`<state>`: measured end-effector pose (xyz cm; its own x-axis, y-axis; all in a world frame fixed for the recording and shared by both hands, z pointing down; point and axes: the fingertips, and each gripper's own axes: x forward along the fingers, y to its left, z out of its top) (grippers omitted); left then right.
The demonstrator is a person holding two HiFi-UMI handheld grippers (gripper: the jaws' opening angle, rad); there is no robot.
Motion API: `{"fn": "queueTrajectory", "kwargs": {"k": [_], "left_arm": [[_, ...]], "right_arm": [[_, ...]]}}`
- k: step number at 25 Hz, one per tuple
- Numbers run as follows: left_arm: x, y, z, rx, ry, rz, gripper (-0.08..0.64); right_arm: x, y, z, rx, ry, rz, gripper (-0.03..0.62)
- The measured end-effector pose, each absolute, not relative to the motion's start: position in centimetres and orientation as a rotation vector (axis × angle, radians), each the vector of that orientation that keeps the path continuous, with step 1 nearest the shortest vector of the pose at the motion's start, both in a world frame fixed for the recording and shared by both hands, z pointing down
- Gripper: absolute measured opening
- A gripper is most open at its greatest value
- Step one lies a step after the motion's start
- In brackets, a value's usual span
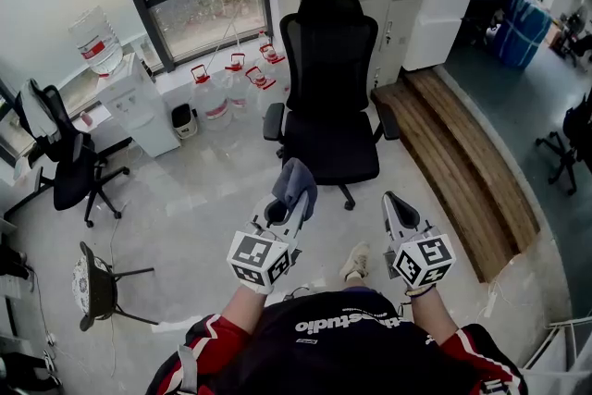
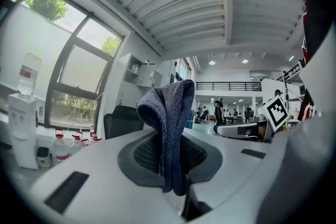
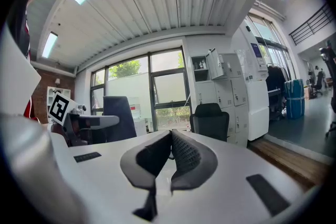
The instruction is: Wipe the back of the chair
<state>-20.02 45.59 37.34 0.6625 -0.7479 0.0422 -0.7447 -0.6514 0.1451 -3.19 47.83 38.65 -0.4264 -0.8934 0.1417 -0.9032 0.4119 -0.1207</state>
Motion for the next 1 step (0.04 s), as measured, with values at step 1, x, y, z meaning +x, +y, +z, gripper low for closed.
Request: {"fn": "queueTrajectory", "kwargs": {"k": [1], "left_arm": [[-20.17,45.62,37.32,2.725,-1.235,-0.036,0.057]], "right_arm": [[-3.36,47.86,38.68,1.647,-2.595,0.273,-0.003]]}}
